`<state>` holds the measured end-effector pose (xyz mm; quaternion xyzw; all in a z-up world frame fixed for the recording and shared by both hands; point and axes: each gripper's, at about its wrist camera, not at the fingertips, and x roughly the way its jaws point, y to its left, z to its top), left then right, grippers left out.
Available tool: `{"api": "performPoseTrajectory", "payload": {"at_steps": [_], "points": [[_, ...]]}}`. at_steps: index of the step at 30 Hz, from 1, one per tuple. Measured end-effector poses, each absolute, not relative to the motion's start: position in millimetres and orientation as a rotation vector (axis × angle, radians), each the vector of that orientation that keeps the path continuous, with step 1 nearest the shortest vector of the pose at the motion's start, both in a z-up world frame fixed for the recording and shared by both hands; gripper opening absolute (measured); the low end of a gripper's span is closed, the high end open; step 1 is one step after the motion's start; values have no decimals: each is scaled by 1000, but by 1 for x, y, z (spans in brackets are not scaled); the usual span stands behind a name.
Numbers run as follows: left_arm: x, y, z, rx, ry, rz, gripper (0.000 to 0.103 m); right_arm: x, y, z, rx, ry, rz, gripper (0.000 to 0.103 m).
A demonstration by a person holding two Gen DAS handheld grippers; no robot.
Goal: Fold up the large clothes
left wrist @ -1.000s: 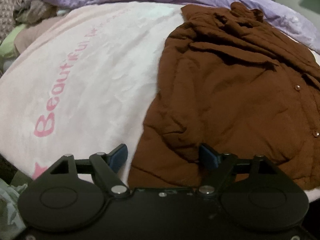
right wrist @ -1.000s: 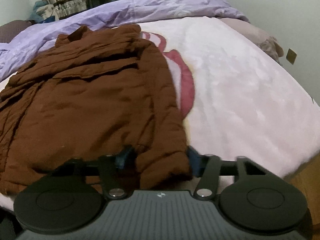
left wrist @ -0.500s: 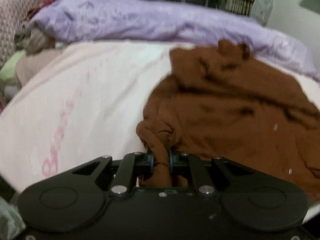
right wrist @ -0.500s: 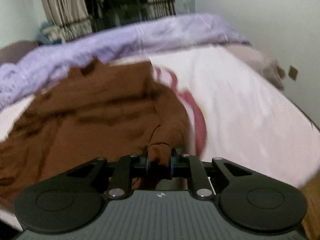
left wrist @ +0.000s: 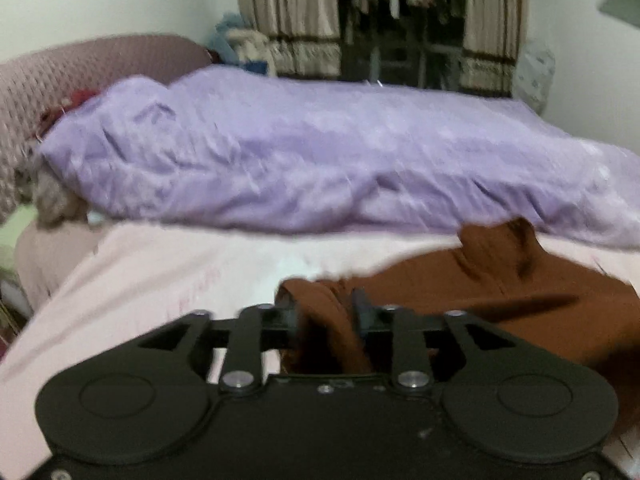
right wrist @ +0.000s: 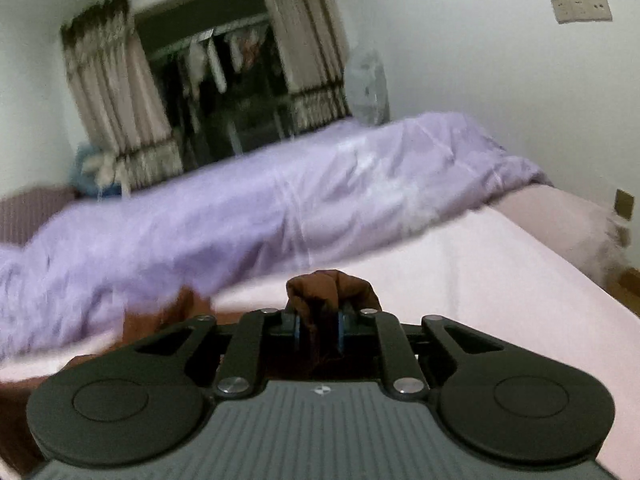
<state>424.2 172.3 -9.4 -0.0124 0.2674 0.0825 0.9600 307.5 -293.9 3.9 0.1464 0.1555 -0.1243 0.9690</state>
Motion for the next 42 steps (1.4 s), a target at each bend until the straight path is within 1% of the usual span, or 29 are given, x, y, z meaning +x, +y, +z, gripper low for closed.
{"api": "performPoseTrajectory", "payload": {"at_steps": [1, 2, 3, 4, 5, 6, 7, 8, 9, 10, 13, 15, 16, 17, 21, 22, 23, 24, 25, 26, 28, 32, 34, 37, 39, 42], "points": [[432, 172, -10, -16, 525, 183, 45, 320, -300, 2, 311, 304, -253, 29], [435, 172, -11, -10, 514, 198, 56, 334, -307, -3, 334, 312, -253, 37], [439, 171, -16, 3, 507, 206, 61, 344, -315, -8, 360, 337, -245, 46], [436, 172, -20, 12, 504, 206, 71, 351, -321, -14, 386, 362, -226, 50], [436, 173, -23, 20, 503, 205, 75, 354, -326, -21, 404, 373, -219, 58], [436, 175, -27, 29, 500, 207, 76, 353, -328, -27, 401, 366, -230, 70], [436, 179, -30, 31, 490, 226, 77, 351, -328, -32, 382, 347, -262, 77], [435, 184, -32, 19, 478, 254, 83, 347, -326, -36, 350, 325, -306, 86], [438, 191, -33, -8, 476, 283, 87, 342, -325, -39, 315, 304, -339, 89], [442, 198, -35, -43, 485, 297, 91, 338, -324, -43, 277, 286, -367, 89], [444, 211, -44, -108, 524, 240, 91, 334, -322, -48, 224, 325, -372, 89], [448, 207, -56, -71, 559, 212, 94, 336, -322, -51, 213, 360, -319, 92], [452, 202, -65, -41, 587, 202, 99, 338, -320, -53, 208, 373, -293, 94], [454, 199, -73, -20, 616, 191, 100, 341, -319, -55, 201, 389, -275, 95], [473, 191, -106, 27, 718, 142, 100, 359, -316, -66, 195, 472, -250, 96], [478, 190, -113, 36, 726, 127, 98, 364, -317, -70, 195, 499, -234, 96], [481, 190, -118, 38, 720, 114, 80, 371, -318, -75, 190, 545, -208, 92], [483, 191, -122, 21, 713, 88, 62, 376, -320, -79, 192, 580, -191, 60], [482, 191, -122, -14, 716, 62, 26, 380, -322, -83, 197, 590, -178, 34], [482, 194, -122, -53, 708, 52, 12, 378, -323, -85, 210, 576, -174, 7], [475, 190, -112, -52, 650, 79, 8, 368, -318, -80, 193, 518, -191, 7], [451, 173, -74, 33, 478, 105, 8, 345, -296, -50, 55, 360, -234, 6], [440, 170, -52, 25, 390, 93, 8, 338, -291, -33, 45, 293, -236, 6], [446, 172, -38, 15, 334, 111, 9, 348, -293, -19, 67, 243, -276, 6], [460, 179, -44, -32, 349, 105, 9, 363, -301, -22, 98, 236, -287, 6], [498, 188, -78, -90, 465, 123, 10, 397, -312, -46, 153, 308, -287, 6]]}}
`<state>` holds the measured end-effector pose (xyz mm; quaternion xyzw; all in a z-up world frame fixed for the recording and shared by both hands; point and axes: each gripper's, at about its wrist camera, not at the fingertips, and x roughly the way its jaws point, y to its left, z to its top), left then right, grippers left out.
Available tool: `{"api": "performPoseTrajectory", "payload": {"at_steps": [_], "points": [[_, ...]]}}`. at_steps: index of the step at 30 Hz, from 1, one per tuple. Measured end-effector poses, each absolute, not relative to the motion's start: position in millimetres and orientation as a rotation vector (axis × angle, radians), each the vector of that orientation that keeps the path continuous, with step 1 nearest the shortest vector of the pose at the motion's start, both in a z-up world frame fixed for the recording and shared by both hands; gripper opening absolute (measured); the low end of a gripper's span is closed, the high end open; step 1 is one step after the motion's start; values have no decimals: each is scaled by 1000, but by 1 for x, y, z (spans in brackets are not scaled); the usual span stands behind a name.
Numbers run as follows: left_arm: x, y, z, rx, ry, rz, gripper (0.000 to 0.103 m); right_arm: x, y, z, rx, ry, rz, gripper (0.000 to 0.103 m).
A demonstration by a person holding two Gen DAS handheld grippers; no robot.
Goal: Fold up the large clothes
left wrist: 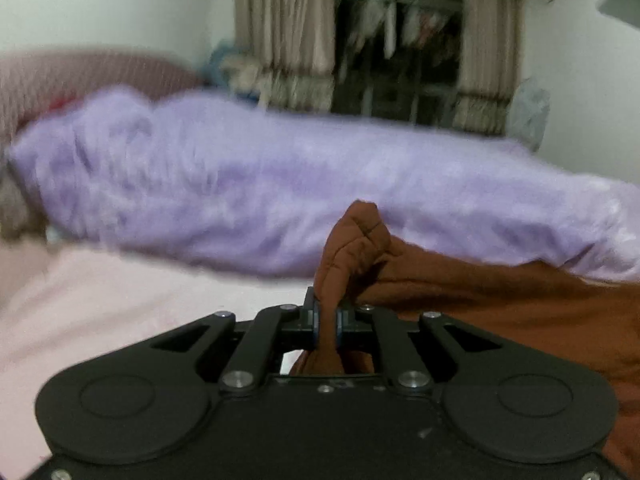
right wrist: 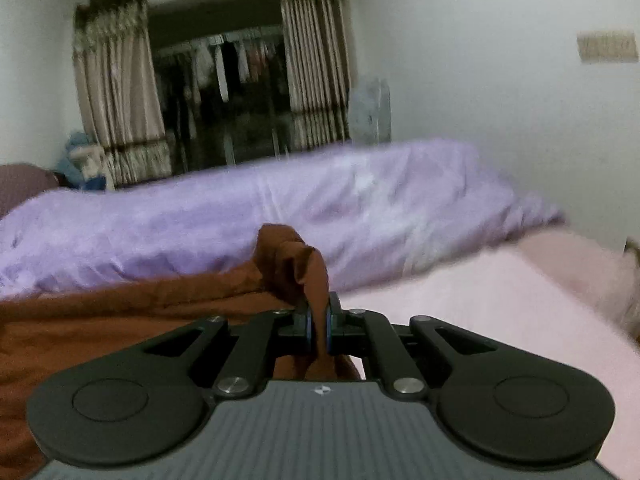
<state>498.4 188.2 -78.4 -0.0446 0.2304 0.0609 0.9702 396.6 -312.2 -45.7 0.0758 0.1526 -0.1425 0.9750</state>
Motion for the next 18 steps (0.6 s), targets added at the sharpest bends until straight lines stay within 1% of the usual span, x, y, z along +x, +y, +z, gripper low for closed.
{"api": "performPoseTrajectory", "payload": {"at_steps": [3, 4, 5, 6, 7, 8, 9, 10, 11, 12, 13, 14, 15, 18], "points": [[536, 188, -142, -95, 639, 143, 13, 430, -313, -91, 124, 450, -319, 8], [539, 185, -160, -87, 646, 144, 15, 435, -315, -106, 120, 489, -327, 8], [534, 178, -164, -47, 605, 156, 17, 439, -319, -117, 155, 523, -318, 9], [532, 174, -161, -10, 598, 171, 19, 437, -322, -116, 182, 523, -313, 20], [530, 170, -156, 20, 593, 178, 29, 436, -325, -111, 192, 522, -321, 29], [533, 169, -153, 58, 598, 205, 51, 437, -328, -109, 195, 537, -335, 49], [538, 171, -150, 97, 606, 247, 61, 437, -331, -108, 202, 550, -339, 62], [538, 172, -146, 125, 610, 280, 76, 435, -334, -107, 212, 560, -357, 67], [537, 179, -140, 128, 606, 286, 86, 431, -337, -104, 218, 559, -372, 74], [530, 185, -132, 107, 599, 278, 90, 424, -339, -98, 221, 545, -379, 81], [522, 195, -125, 66, 598, 269, 100, 413, -339, -93, 223, 521, -381, 84], [518, 203, -116, 20, 604, 258, 103, 403, -340, -89, 225, 498, -380, 89], [510, 211, -110, -26, 615, 254, 103, 392, -341, -84, 228, 486, -377, 90], [490, 224, -96, -87, 645, 241, 103, 374, -345, -76, 248, 523, -334, 90]]}}
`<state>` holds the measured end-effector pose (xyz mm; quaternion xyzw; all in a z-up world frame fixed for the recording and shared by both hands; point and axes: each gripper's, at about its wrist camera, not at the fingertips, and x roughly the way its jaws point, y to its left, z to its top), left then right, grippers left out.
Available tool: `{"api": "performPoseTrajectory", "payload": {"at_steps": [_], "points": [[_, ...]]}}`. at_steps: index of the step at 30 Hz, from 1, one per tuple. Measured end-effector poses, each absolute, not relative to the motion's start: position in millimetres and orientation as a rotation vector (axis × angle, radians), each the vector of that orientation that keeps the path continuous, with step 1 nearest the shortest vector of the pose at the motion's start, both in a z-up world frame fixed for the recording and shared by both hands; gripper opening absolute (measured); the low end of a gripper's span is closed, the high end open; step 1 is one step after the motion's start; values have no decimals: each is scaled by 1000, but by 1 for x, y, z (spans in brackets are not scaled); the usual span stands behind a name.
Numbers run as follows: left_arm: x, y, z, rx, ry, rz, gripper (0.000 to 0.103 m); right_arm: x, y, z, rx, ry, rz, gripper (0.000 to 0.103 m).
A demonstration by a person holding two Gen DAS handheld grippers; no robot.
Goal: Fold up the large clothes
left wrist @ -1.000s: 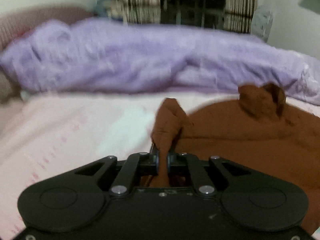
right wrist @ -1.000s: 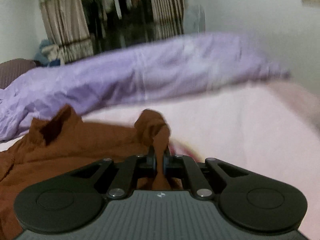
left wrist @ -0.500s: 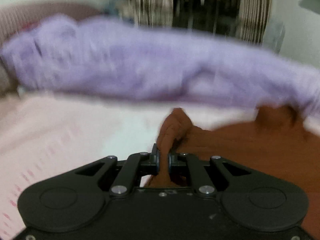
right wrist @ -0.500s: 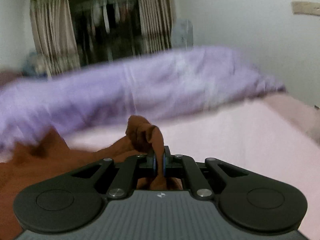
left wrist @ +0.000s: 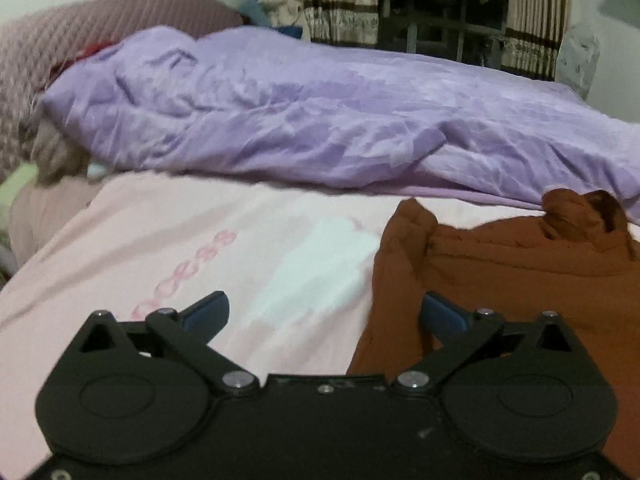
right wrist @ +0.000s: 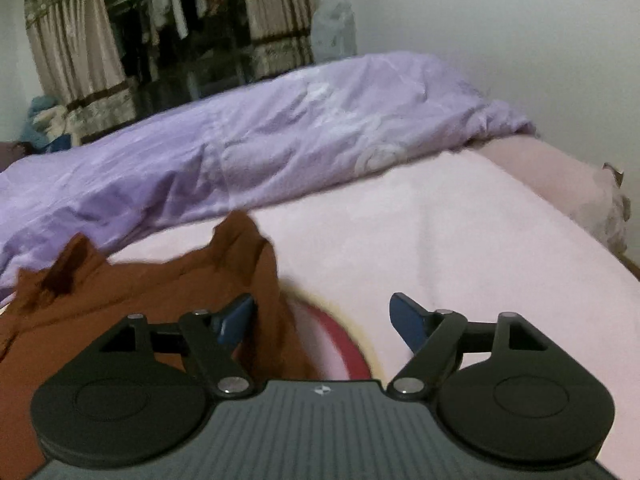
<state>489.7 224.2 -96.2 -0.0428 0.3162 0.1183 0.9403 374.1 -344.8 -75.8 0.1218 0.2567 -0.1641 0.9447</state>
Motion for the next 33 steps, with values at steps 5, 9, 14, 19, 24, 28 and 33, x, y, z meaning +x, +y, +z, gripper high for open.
{"api": "performPoseTrajectory", "payload": {"at_steps": [5, 9, 14, 19, 24, 28, 33], "points": [[431, 222, -88, -111, 669, 178, 103, 346, -330, -69, 244, 549, -284, 92], [409, 219, -99, -153, 722, 109, 103, 327, -321, -71, 260, 585, -227, 96], [416, 213, -121, -166, 813, 52, 103, 325, -317, -90, 262, 651, -175, 97], [432, 212, -135, -269, 850, 1, 103, 335, -317, -98, 231, 652, -177, 103], [446, 205, -148, -292, 866, -41, 103, 352, -331, -118, 311, 687, -121, 103], [446, 199, -149, -270, 796, -50, 85, 355, -322, -116, 310, 637, -80, 46], [430, 193, -124, -287, 713, -61, 30, 350, -307, -100, 285, 622, -100, 31]]}}
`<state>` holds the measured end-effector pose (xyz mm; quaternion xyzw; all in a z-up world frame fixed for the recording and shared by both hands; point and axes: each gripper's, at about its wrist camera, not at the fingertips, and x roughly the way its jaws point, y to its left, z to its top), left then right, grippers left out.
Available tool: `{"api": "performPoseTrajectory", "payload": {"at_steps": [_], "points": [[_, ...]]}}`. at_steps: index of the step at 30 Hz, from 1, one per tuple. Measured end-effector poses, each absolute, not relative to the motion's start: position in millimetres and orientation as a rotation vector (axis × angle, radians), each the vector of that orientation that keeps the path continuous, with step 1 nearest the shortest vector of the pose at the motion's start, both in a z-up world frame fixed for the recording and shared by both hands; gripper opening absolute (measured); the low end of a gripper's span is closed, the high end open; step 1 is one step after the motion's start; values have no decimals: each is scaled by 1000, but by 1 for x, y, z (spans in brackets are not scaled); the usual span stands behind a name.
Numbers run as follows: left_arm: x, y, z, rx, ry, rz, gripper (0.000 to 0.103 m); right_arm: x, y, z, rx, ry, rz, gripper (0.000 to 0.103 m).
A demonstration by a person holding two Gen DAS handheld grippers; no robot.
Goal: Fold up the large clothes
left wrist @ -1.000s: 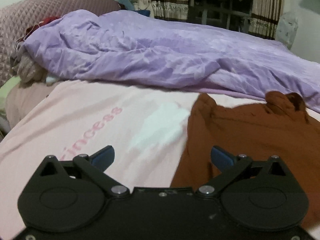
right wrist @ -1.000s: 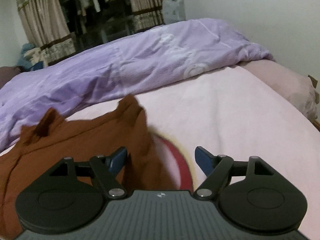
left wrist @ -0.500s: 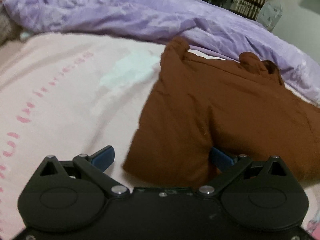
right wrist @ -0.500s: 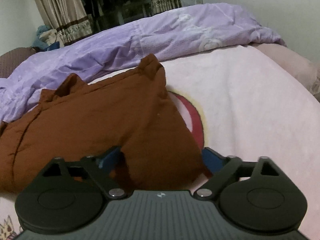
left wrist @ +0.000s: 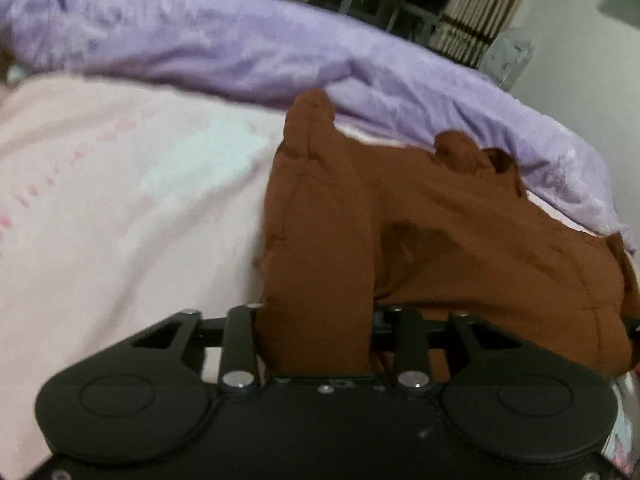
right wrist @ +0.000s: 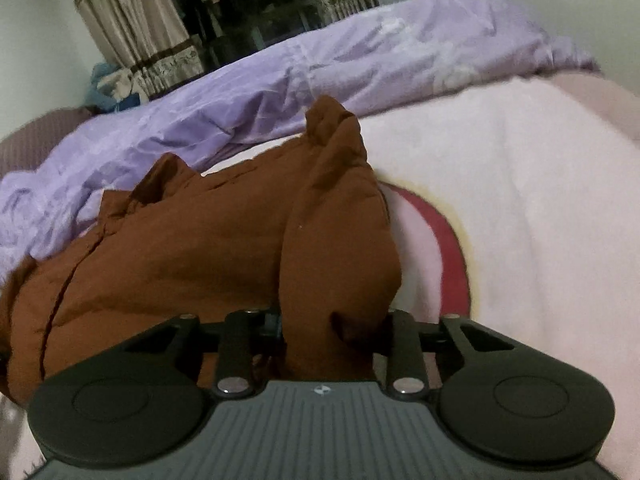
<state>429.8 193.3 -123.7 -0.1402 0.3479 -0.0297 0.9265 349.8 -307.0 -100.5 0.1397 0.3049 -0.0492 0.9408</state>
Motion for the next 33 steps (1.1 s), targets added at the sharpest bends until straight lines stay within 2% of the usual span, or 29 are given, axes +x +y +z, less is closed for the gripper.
{"api": "performPoseTrajectory", "payload": {"at_steps": [7, 10, 12, 16, 17, 18, 20, 21, 23, 25, 27, 28, 31, 33], "points": [[350, 181, -42, -206, 505, -41, 25, 288, -303, -30, 287, 486, -21, 28], [296, 188, -19, -212, 494, -57, 25, 237, -306, -2, 288, 443, -15, 28], [265, 197, -26, -231, 544, -89, 28, 205, -315, -4, 319, 450, -9, 28], [229, 194, -92, -206, 752, -52, 31, 169, -325, -53, 351, 565, 3, 30], [227, 190, -112, -196, 793, -32, 36, 168, -324, -73, 351, 623, -17, 35], [225, 190, -128, -201, 806, -15, 42, 170, -322, -91, 346, 671, -47, 51], [221, 192, -139, -236, 776, 13, 63, 171, -324, -122, 362, 726, -86, 67], [220, 195, -137, -247, 770, 31, 69, 168, -331, -128, 416, 701, -83, 67], [221, 202, -125, -216, 756, 93, 94, 164, -347, -122, 518, 688, -72, 67], [224, 198, -102, -101, 725, 175, 93, 161, -353, -103, 513, 658, -109, 68], [221, 190, -81, 5, 645, 232, 99, 152, -344, -77, 415, 572, -232, 55], [221, 185, -71, 26, 601, 241, 103, 148, -333, -63, 343, 507, -312, 52], [231, 172, -55, -26, 524, 162, 103, 135, -290, -35, 195, 265, -482, 50], [245, 163, -53, -65, 505, 92, 103, 142, -264, -26, 186, 197, -373, 47]]}}
